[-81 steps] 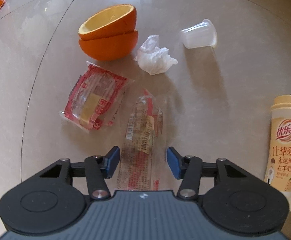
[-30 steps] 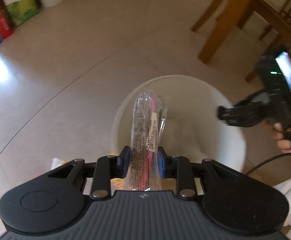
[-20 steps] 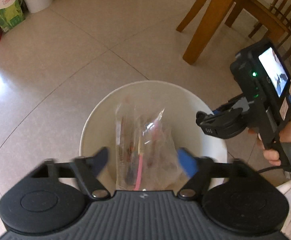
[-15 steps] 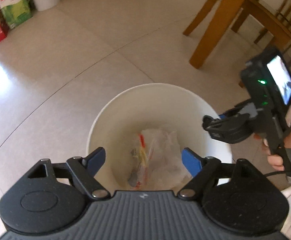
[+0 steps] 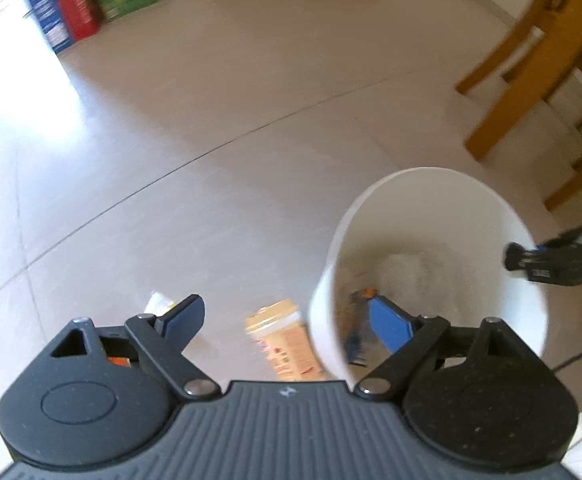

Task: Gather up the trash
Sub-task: 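Return the left tool to the pile and grasp the red-and-white snack packet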

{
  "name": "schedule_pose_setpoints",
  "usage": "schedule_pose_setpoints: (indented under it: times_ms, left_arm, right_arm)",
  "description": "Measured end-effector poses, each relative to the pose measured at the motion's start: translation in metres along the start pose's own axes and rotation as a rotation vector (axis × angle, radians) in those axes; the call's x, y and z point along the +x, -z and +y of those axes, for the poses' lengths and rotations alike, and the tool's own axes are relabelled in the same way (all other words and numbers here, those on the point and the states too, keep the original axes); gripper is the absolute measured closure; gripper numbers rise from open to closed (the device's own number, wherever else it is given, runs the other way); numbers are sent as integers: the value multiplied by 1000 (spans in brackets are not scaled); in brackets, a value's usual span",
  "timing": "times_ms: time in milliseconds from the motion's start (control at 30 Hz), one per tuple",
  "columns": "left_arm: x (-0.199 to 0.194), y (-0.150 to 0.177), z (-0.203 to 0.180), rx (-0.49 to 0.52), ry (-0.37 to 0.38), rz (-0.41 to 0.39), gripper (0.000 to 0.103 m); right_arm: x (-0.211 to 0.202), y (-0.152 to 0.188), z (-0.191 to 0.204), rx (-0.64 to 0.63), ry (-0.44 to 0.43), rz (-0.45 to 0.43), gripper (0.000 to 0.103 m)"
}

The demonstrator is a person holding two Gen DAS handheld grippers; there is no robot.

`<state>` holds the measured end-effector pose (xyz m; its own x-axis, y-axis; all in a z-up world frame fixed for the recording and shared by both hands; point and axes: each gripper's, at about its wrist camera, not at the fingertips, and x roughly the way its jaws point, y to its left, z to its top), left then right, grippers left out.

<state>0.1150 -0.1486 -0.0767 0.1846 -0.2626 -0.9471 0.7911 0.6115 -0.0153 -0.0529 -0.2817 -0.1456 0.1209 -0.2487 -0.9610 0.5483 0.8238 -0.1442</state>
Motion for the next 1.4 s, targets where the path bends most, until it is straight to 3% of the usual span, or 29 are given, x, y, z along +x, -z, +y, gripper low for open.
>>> schedule_pose_setpoints:
  times_ms: [400, 600, 767, 867, 1033, 1200, 1400]
  left_arm:
    - [39, 45, 89, -174, -122, -8, 13]
    - [86, 90, 146, -352, -166, 64, 13]
    - [128, 132, 182, -412, -242, 100, 13]
    - [159, 155, 194, -450, -280, 136, 13]
    - [193, 182, 206, -502, -252, 142, 13]
    - [205, 189, 214, -538, -266, 106, 13]
    - [220, 187, 220, -498, -320, 96, 13]
  right_arm:
    - [0, 0, 0, -3, 4, -2, 90]
    - [-1, 0, 1, -3, 6, -3, 90]
    - [-1, 1, 1, 1, 7, -3, 90]
    - [0, 1, 2, 7, 9, 3, 90]
    - [0, 0, 1, 9, 6, 1, 90]
    - [0, 0, 0, 10, 7, 2, 90]
    - [1, 0, 3, 4, 11, 7, 90]
